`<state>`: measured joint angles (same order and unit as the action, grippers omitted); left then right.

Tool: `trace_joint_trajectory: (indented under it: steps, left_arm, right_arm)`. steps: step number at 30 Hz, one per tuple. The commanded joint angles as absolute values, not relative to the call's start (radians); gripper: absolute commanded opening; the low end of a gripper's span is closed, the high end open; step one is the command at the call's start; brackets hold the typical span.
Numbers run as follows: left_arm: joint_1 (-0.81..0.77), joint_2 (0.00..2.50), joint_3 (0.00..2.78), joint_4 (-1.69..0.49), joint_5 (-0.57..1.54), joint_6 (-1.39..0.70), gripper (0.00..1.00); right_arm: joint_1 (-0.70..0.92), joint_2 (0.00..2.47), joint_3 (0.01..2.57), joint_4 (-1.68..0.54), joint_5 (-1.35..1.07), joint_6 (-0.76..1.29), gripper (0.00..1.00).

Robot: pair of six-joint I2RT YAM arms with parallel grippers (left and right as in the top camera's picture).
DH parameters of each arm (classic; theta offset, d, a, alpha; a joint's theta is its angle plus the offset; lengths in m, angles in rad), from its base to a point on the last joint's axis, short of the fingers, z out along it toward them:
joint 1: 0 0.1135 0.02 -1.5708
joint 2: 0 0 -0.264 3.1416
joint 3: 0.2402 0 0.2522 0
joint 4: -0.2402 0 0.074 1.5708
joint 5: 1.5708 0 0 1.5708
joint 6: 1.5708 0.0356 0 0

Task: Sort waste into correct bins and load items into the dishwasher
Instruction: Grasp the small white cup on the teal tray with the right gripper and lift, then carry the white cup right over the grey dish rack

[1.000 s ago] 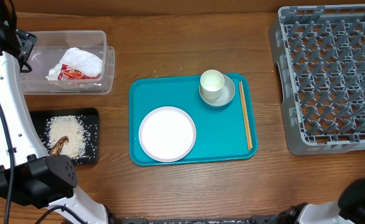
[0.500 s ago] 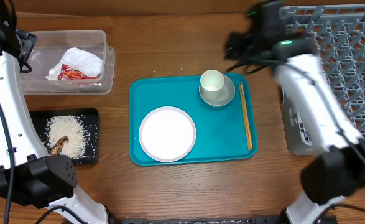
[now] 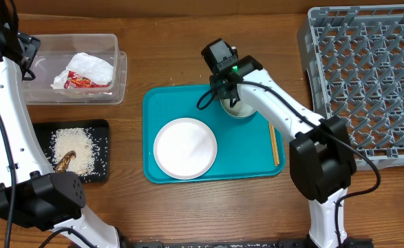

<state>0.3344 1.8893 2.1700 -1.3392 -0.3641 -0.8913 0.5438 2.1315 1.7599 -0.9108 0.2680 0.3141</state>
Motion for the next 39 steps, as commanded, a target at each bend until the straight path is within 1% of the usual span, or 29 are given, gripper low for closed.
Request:
trace_joint_trajectory:
  steps: [1, 2, 3, 5, 12, 16, 17, 25, 28, 30, 34, 39]
  left_arm:
    - [0.332, 1.893, 2.174, -1.338, -0.383, -0.891, 1.0]
    - [0.332, 1.893, 2.174, -1.338, -0.384, -0.891, 1.0]
    - [0.332, 1.893, 2.174, -1.338, -0.384, -0.891, 1.0]
    - [0.332, 1.893, 2.174, -1.337, -0.384, -0.891, 1.0]
    - [0.332, 1.893, 2.174, -1.338, -0.383, -0.891, 1.0]
    - [0.332, 1.893, 2.174, -1.338, -0.384, -0.891, 1.0]
    - [0.332, 1.893, 2.174, -1.338, -0.384, -0.891, 1.0]
    - [0.332, 1.893, 2.174, -1.338, -0.384, -0.891, 1.0]
    - [0.332, 1.893, 2.174, -1.338, -0.384, -0.891, 1.0]
    - [0.332, 1.893, 2.174, -1.338, -0.384, -0.891, 1.0]
    - [0.332, 1.893, 2.174, -1.338, -0.383, -0.891, 1.0]
    - [0.332, 1.893, 2.174, -1.338, -0.383, -0.891, 1.0]
  right_arm:
    - [0.56, 2.122, 1.761, -0.902, 0.303, 0.318, 0.5]
    - [0.561, 2.122, 1.761, -0.904, 0.303, 0.318, 0.47]
    - [0.562, 2.123, 1.76, -0.904, 0.302, 0.32, 0.41]
    - [0.562, 2.123, 1.76, -0.91, 0.302, 0.341, 0.34]
    - [0.562, 2.122, 1.765, -0.921, 0.302, 0.352, 0.23]
    - [0.561, 2.109, 1.829, -0.978, 0.302, 0.352, 0.06]
    - [0.557, 2.106, 1.854, -0.996, 0.303, 0.352, 0.04]
    - [0.479, 2.08, 2.099, -1.155, 0.303, 0.336, 0.04]
    - [0.39, 2.057, 2.208, -1.198, 0.301, 0.332, 0.04]
    - [0.297, 2.041, 2.268, -1.195, 0.261, 0.305, 0.04]
    - [0.038, 2.036, 2.342, -1.157, 0.023, 0.207, 0.04]
    - [-0.313, 2.051, 2.322, -1.047, -0.261, 0.21, 0.04]
